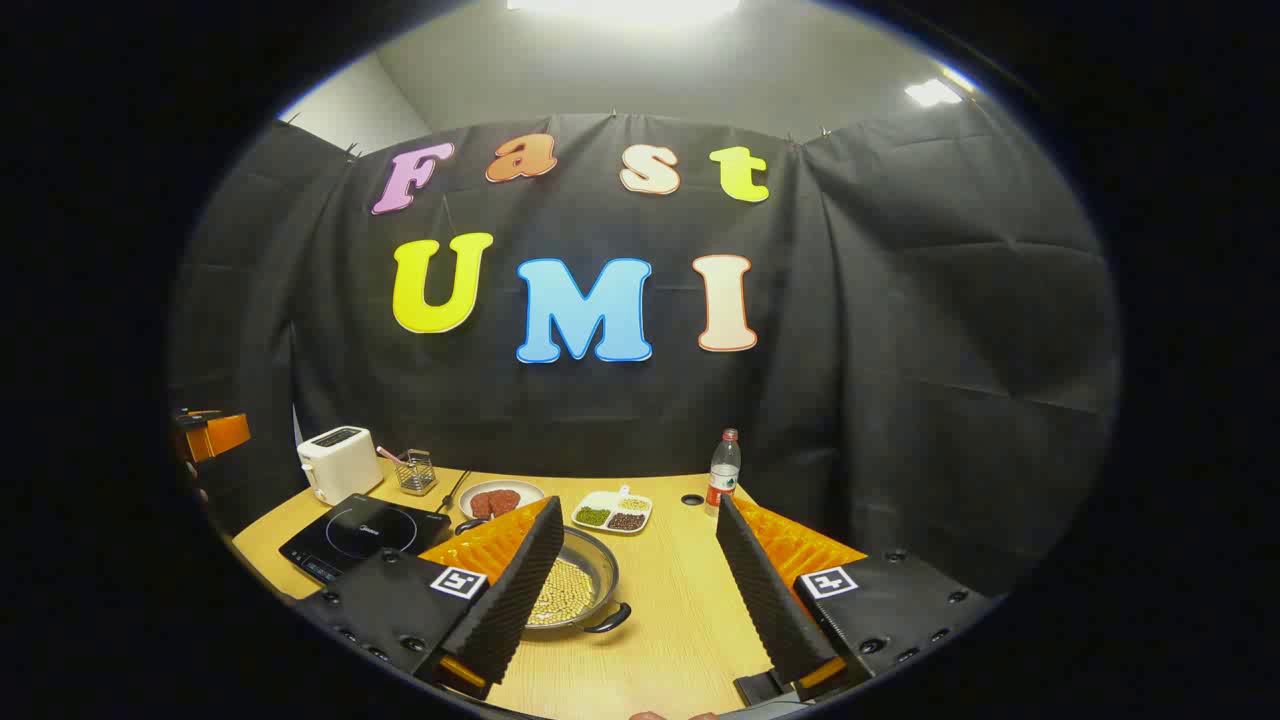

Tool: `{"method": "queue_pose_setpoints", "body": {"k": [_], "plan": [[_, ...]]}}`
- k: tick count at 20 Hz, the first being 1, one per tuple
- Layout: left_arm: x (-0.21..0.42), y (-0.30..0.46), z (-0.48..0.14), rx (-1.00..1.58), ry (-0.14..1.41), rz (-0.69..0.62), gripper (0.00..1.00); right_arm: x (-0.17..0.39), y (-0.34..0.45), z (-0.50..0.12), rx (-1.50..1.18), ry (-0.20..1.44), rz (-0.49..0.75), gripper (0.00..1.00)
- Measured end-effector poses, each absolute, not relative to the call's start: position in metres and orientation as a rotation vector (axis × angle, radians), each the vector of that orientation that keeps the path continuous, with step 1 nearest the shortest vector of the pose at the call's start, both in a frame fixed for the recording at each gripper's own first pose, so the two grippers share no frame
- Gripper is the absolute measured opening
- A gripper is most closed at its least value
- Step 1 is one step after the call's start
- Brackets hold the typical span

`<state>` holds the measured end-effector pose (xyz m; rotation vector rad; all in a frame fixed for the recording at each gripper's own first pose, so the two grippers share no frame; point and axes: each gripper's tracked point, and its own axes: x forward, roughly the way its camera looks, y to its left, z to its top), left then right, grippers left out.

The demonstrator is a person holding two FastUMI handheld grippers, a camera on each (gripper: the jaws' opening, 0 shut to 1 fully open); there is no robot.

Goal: First push the handle of the pot to place it horizontally, then grasp the pot with both hands and set it on the induction cooktop.

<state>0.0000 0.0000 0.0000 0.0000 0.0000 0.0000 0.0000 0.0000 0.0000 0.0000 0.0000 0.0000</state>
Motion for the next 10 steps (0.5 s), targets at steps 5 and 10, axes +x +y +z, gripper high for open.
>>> {"method": "queue_pose_setpoints", "body": {"k": [5, 10], "plan": [[-0.004, 0.0011, -0.0023, 0.0, 0.004, -0.003, 0.89, -0.003, 0.0037, -0.0011, -0.003, 0.003, 0.006, 0.95], [-0.0055, 0.0025, -0.0004, 0.014, 0.003, -0.005, 0.92, -0.0032, 0.0089, -0.0038, 0.004, 0.017, 0.015, 0.98]]}}
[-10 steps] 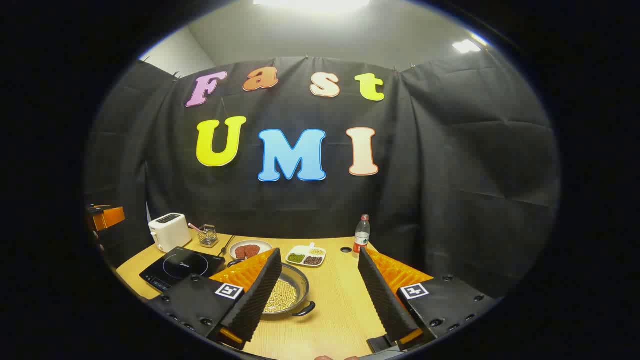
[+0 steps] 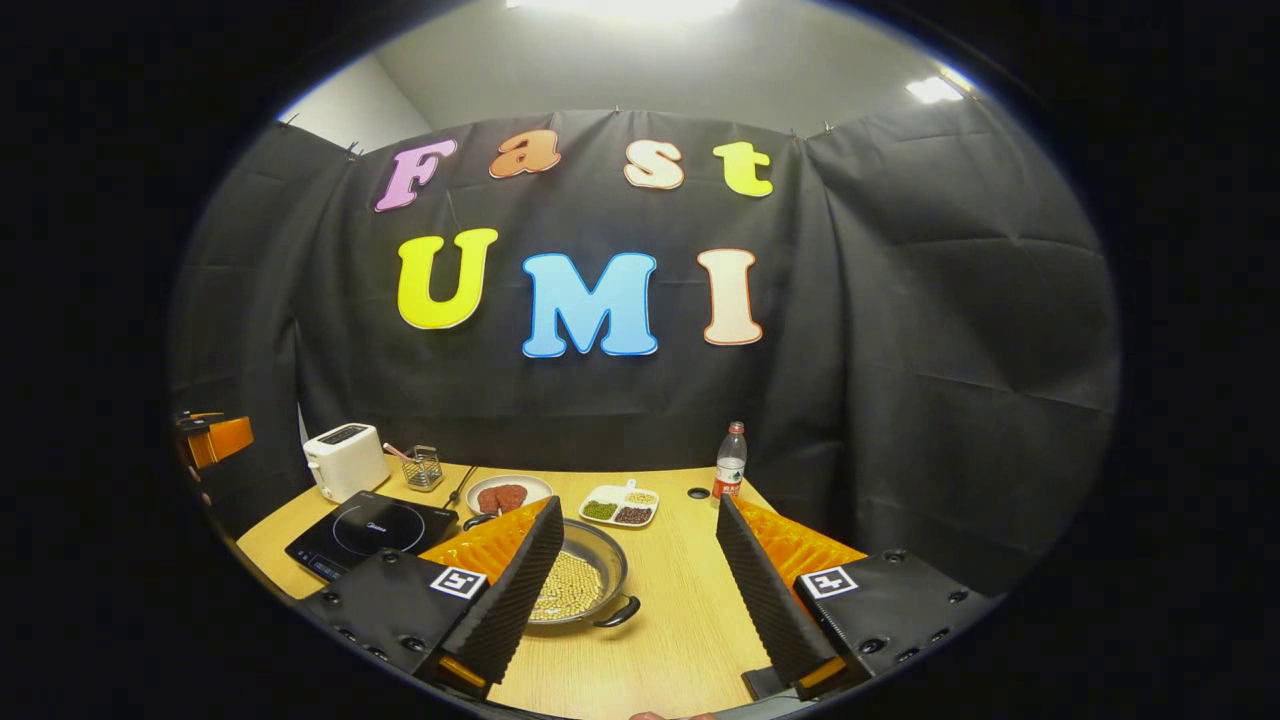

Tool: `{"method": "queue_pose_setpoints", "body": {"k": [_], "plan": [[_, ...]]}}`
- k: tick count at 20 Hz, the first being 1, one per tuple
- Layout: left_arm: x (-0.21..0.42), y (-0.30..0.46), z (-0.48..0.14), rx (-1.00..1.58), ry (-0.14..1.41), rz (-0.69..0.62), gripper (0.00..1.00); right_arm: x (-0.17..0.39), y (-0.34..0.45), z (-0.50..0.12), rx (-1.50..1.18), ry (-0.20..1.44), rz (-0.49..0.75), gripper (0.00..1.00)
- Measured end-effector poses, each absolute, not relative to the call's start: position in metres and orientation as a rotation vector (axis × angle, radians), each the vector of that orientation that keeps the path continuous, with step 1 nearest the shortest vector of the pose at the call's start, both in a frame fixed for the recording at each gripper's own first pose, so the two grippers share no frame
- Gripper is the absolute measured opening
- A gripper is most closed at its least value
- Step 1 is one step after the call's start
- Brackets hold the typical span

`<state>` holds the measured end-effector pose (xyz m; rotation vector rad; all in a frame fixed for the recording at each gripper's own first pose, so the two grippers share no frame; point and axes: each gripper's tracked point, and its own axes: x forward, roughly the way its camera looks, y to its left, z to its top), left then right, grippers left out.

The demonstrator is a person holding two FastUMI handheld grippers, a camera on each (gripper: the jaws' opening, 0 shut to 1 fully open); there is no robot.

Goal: First push the handle of the pot to place it horizontally, then grasp the pot with both hands and set it on the induction cooktop.

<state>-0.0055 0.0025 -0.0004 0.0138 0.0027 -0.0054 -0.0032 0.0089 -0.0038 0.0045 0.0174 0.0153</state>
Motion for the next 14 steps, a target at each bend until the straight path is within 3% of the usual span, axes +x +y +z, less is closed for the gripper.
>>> {"method": "queue_pose_setpoints", "body": {"k": [2, 4, 14], "plan": [[-0.006, 0.003, 0.001, 0.01, -0.002, -0.005, 0.89, -0.001, 0.011, -0.004, 0.002, 0.02, 0.02, 0.98], [-0.007, 0.003, 0.003, 0.006, -0.005, -0.004, 0.92, 0.0, 0.013, -0.002, -0.001, 0.018, 0.026, 0.98], [-0.001, -0.003, 0.01, 0.0, -0.01, -0.009, 0.89, 0.011, 0.023, 0.001, -0.006, 0.031, 0.065, 0.95]]}}
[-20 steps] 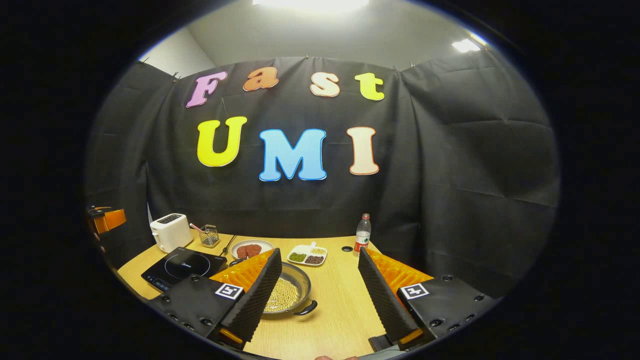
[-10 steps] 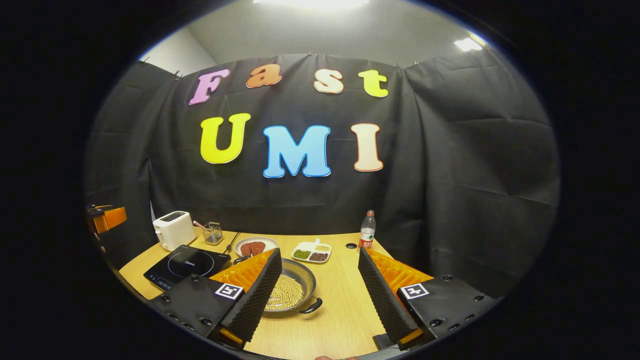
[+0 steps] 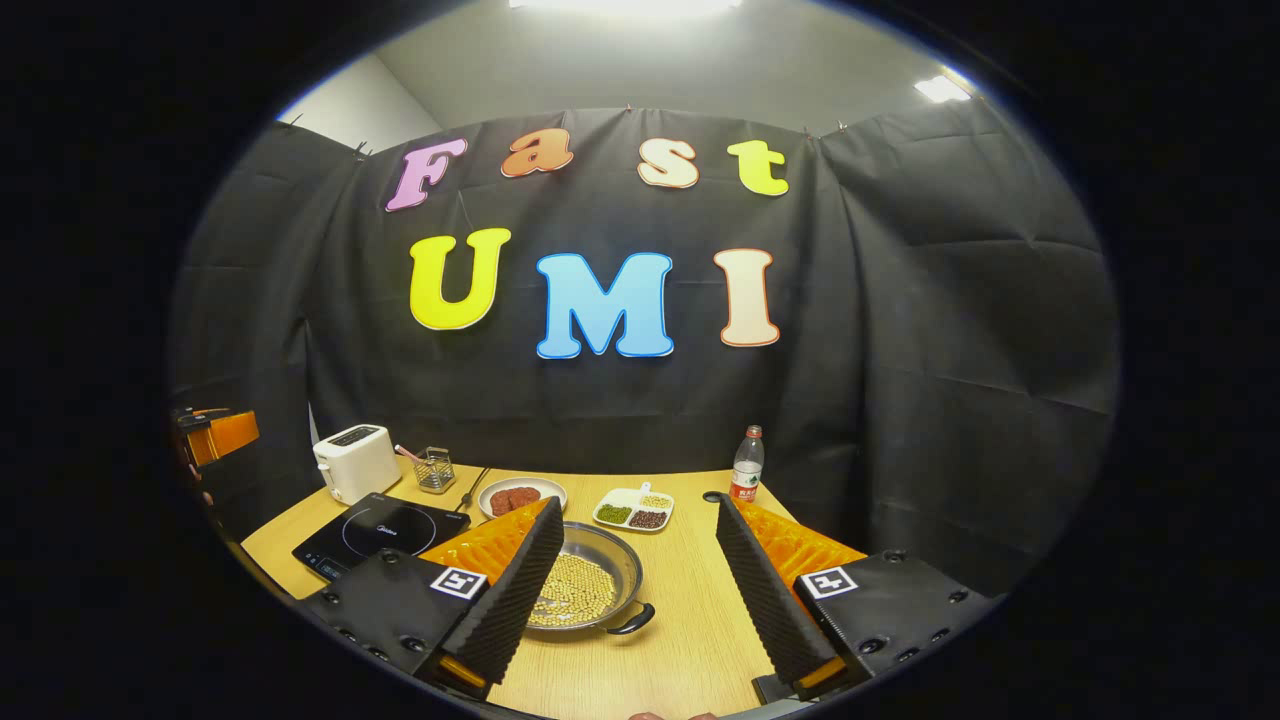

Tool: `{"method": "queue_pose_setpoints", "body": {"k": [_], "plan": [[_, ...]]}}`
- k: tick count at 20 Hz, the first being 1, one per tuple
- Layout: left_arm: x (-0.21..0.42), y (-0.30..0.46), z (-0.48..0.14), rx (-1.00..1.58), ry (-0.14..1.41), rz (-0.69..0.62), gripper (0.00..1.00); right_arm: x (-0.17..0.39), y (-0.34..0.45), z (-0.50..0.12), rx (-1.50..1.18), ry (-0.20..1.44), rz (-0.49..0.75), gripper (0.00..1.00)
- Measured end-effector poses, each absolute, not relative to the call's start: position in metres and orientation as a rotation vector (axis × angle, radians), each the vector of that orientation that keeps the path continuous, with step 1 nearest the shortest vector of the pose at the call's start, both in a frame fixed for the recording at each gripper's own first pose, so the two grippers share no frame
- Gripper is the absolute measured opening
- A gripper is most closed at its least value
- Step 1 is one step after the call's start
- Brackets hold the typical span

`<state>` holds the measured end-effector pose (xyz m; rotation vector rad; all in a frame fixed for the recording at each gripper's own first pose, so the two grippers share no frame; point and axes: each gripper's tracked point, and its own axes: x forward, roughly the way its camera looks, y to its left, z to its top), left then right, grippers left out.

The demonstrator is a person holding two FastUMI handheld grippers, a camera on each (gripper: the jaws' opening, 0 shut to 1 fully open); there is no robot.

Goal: First push the handle of the pot to place it horizontally, then grasp the pot with both hands and set it on the induction cooktop.

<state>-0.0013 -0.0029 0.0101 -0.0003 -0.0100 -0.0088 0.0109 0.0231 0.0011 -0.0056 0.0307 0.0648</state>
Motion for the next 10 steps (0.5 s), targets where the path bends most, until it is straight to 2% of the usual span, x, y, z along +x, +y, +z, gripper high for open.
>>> {"method": "queue_pose_setpoints", "body": {"k": [1, 2, 3, 5, 6, 7, 8, 9, 10], "plan": [[0.0, -0.004, 0.009, 0.0, -0.006, -0.007, 0.89, 0.014, 0.026, -0.004, -0.008, 0.046, 0.077, 0.98], [0.001, -0.005, 0.007, 0.0, -0.002, -0.008, 0.89, 0.017, 0.031, -0.006, -0.01, 0.064, 0.093, 0.95], [0.001, -0.006, 0.007, 0.002, 0.003, -0.008, 0.89, 0.021, 0.035, -0.01, -0.012, 0.084, 0.114, 0.98], [0.003, -0.006, 0.005, 0.007, 0.017, -0.001, 0.89, 0.026, 0.047, -0.016, -0.016, 0.126, 0.159, 0.98], [0.003, -0.006, 0.004, 0.011, 0.022, 0.003, 0.89, 0.029, 0.052, -0.02, -0.019, 0.147, 0.181, 0.95], [0.005, -0.006, 0.005, 0.014, 0.024, 0.008, 0.89, 0.033, 0.056, -0.024, -0.024, 0.167, 0.197, 0.87], [0.006, -0.007, 0.003, 0.014, 0.029, 0.014, 0.89, 0.038, 0.061, -0.028, -0.032, 0.191, 0.218, 0.7], [0.008, -0.008, 0.001, 0.011, 0.037, 0.022, 0.92, 0.042, 0.065, -0.034, -0.043, 0.217, 0.234, 0.64], [0.009, -0.008, 0.0, 0.005, 0.048, 0.03, 0.89, 0.045, 0.068, -0.039, -0.055, 0.24, 0.247, 0.51]]}}
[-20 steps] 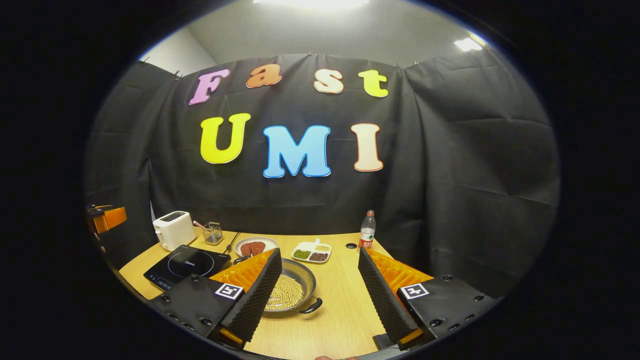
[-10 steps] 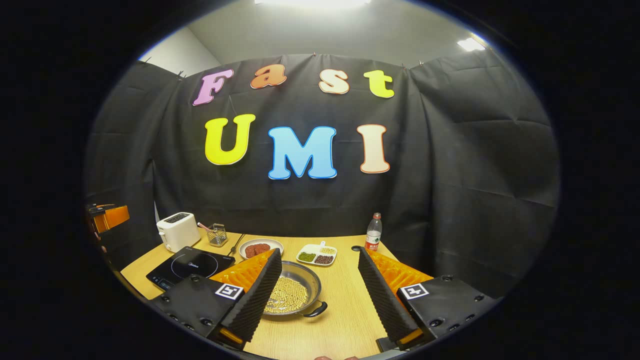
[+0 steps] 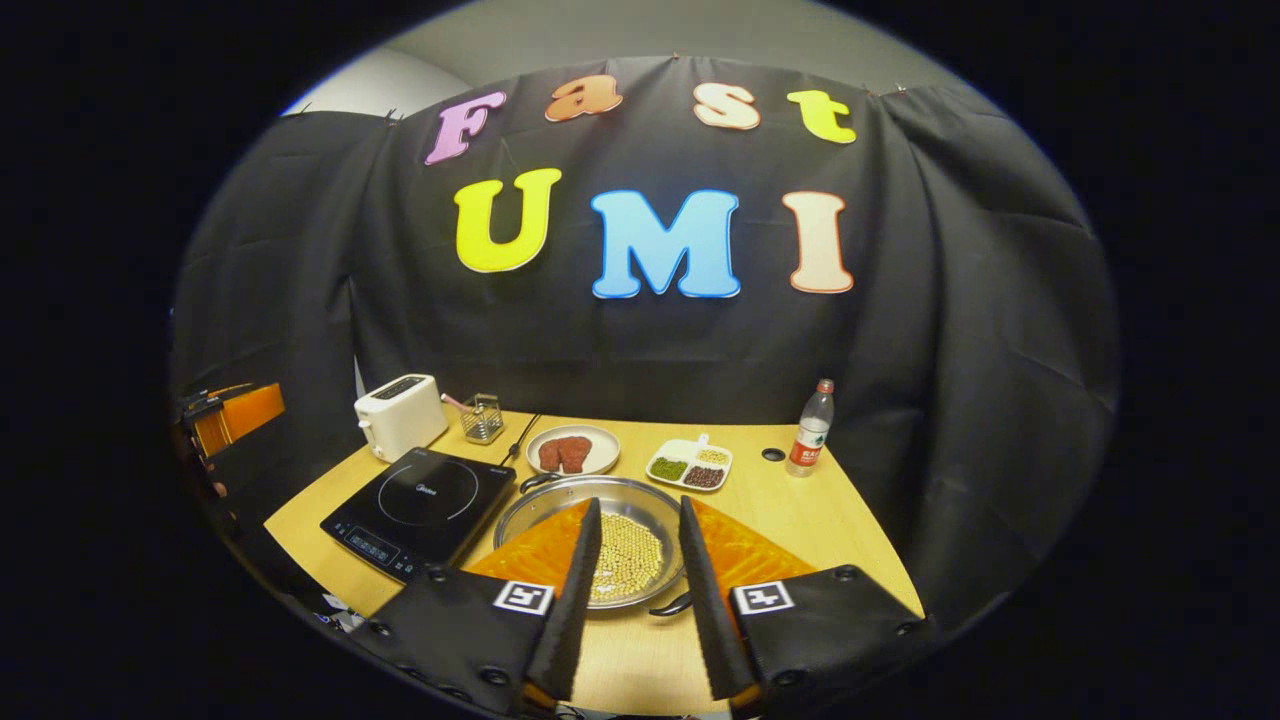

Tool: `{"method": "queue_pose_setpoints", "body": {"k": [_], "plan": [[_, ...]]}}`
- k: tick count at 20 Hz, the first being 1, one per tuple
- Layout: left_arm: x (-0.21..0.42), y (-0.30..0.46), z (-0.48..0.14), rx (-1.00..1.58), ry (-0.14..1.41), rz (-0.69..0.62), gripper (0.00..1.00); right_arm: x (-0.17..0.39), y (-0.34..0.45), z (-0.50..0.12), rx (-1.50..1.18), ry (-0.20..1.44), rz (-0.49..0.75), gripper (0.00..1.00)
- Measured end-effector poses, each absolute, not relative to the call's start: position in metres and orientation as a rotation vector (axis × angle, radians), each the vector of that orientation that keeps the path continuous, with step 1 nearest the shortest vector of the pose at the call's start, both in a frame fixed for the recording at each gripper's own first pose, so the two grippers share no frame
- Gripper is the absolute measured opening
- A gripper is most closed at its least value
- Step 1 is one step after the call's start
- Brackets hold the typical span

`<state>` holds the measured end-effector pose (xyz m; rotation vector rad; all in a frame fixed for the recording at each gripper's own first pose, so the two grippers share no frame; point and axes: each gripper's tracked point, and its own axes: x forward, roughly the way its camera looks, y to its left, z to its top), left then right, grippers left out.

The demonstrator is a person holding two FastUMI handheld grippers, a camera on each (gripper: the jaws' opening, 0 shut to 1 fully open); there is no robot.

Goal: First push the handle of the pot to place it horizontally, then grasp the pot with both hands and set it on the induction cooktop.

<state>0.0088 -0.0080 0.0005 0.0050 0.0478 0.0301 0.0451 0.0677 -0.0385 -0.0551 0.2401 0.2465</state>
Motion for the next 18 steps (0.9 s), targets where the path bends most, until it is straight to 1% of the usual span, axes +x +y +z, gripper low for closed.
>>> {"method": "queue_pose_setpoints", "body": {"k": [1, 2, 4, 5, 6, 7, 8, 9, 10, 11, 12, 13, 14, 18], "plan": [[0.009, -0.009, 0.0, -0.001, 0.054, 0.037, 0.89, 0.049, 0.07, -0.043, -0.068, 0.259, 0.259, 0.39], [0.011, -0.011, 0.001, -0.004, 0.056, 0.041, 0.93, 0.053, 0.071, -0.046, -0.08, 0.275, 0.268, 0.24], [0.013, -0.013, 0.001, 0.008, 0.062, 0.053, 0.93, 0.059, 0.079, -0.061, -0.084, 0.335, 0.322, 0.11], [0.014, -0.014, -0.001, 0.014, 0.067, 0.061, 0.93, 0.061, 0.078, -0.069, -0.08, 0.368, 0.339, 0.11], [0.016, -0.015, -0.001, 0.015, 0.071, 0.069, 0.89, 0.062, 0.084, -0.076, -0.065, 0.401, 0.372, 0.08], [0.018, -0.017, -0.001, 0.011, 0.073, 0.075, 0.89, 0.065, 0.087, -0.087, -0.053, 0.444, 0.396, 0.04], [0.019, -0.02, -0.002, 0.006, 0.076, 0.083, 0.93, 0.062, 0.087, -0.093, -0.035, 0.489, 0.427, 0.02], [0.02, -0.022, -0.003, 0.003, 0.077, 0.093, 0.93, 0.06, 0.087, -0.105, -0.024, 0.54, 0.444, 0.02], [0.021, -0.023, -0.003, 0.002, 0.081, 0.104, 0.89, 0.062, 0.091, -0.115, -0.016, 0.58, 0.468, 0.02], [0.021, -0.024, -0.006, 0.0, 0.085, 0.114, 0.89, 0.063, 0.09, -0.125, -0.023, 0.62, 0.482, 0.02], [0.022, -0.026, -0.007, -0.002, 0.092, 0.123, 0.93, 0.065, 0.088, -0.134, -0.033, 0.656, 0.489, 0.02], [0.023, -0.028, -0.009, -0.003, 0.098, 0.131, 0.93, 0.065, 0.086, -0.145, -0.039, 0.693, 0.501, 0.02], [0.023, -0.03, -0.011, -0.001, 0.104, 0.138, 0.92, 0.063, 0.086, -0.155, -0.039, 0.734, 0.514, 0.0], [0.023, -0.038, -0.018, 0.021, 0.135, 0.158, 0.89, 0.058, 0.08, -0.192, -0.055, 0.861, 0.547, 0.02]]}}
